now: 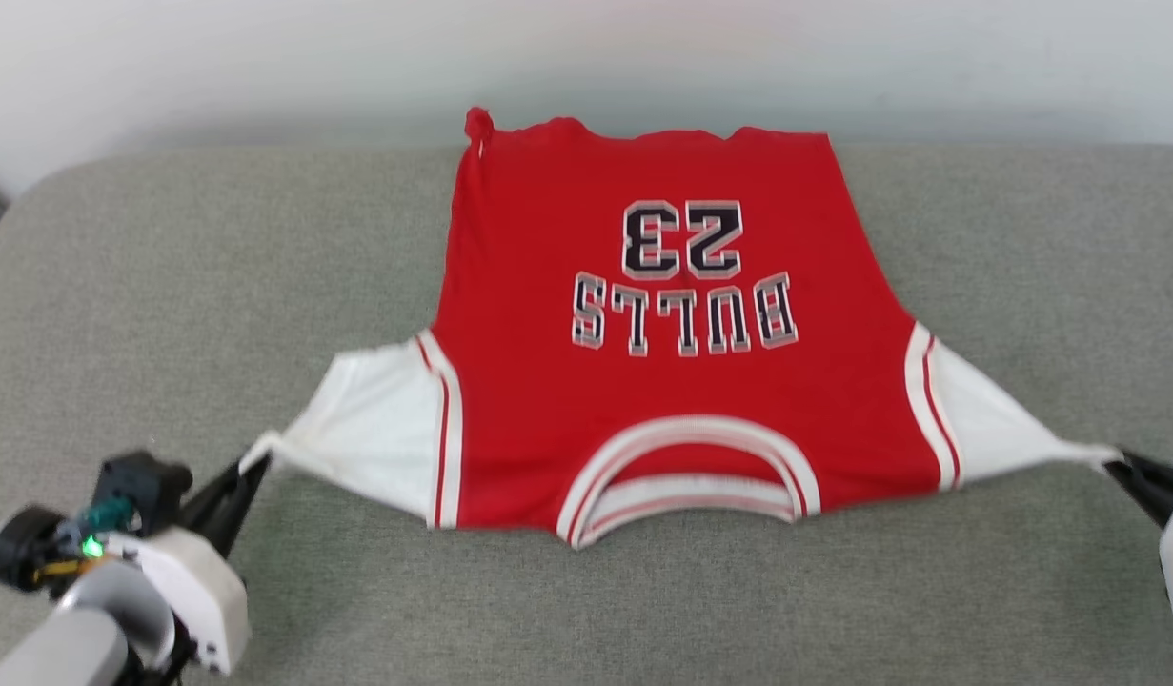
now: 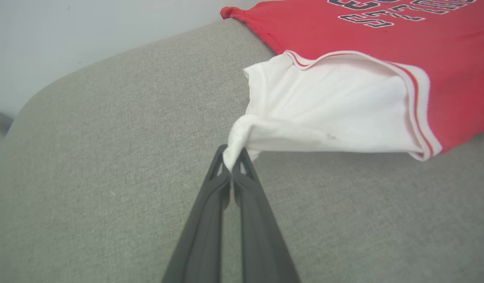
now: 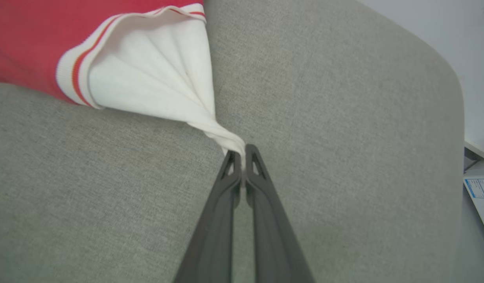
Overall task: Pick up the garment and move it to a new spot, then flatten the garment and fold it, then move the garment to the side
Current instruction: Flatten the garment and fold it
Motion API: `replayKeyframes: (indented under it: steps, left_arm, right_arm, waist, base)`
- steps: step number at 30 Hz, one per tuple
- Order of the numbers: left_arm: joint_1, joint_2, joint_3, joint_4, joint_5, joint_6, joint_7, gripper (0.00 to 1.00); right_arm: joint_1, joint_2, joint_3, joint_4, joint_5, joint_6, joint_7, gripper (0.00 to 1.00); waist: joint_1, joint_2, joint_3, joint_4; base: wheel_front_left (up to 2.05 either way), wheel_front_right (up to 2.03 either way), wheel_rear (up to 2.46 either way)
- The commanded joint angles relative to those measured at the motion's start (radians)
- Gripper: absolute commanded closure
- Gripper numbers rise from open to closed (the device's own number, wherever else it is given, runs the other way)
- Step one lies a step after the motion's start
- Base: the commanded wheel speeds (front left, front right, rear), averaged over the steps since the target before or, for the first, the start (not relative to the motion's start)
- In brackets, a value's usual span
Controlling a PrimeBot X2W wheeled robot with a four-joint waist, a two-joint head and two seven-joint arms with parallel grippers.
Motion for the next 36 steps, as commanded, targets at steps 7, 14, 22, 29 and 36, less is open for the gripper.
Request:
replayKeyframes:
  steps: [7, 14, 22, 29, 36]
  left_arm:
    - [0.207, 0.08, -0.021, -0.151, -0.037, 0.066, 0.037, 1.0]
    - [0.299, 0.113, -0.029, -0.245, -0.059, 0.106, 0.054, 1.0]
    - [0.268, 0.083, -0.039, -0.323, -0.069, 0.102, 0.074, 1.0]
    - [0.21, 0.073, -0.055, -0.414, -0.043, 0.098, 0.117, 1.0]
    - [0.188, 0.069, -0.043, -0.577, -0.075, 0.153, 0.203, 1.0]
  right_arm:
    - [0.282, -0.017, -0.15, -0.122, 0.062, -0.002, 0.125, 1.0]
    - [0.458, 0.038, -0.268, -0.196, 0.043, -0.002, 0.223, 1.0]
    - [0.503, 0.133, -0.401, -0.275, 0.004, -0.002, 0.333, 0.0]
    - [0.417, 0.197, -0.536, -0.408, -0.013, -0.001, 0.481, 0.0]
    - [0.18, 0.241, -0.591, -0.481, -0.042, -0.001, 0.679, 0.0]
  waist:
    - [0.0004, 0.0, -0.072, -0.008]
    - [0.0004, 0.0, -0.065, -0.008]
    - [0.0004, 0.0, -0.039, 0.006]
    - [0.0004, 0.0, 0.025, 0.059]
    - [0.0004, 0.0, 0.131, 0.15]
  base:
    - [0.0, 0.0, 0.0]
    - [0.0, 0.0, 0.0]
    - [0.0, 0.0, 0.0]
    - [0.0, 0.0, 0.0]
    - [0.0, 0.0, 0.0]
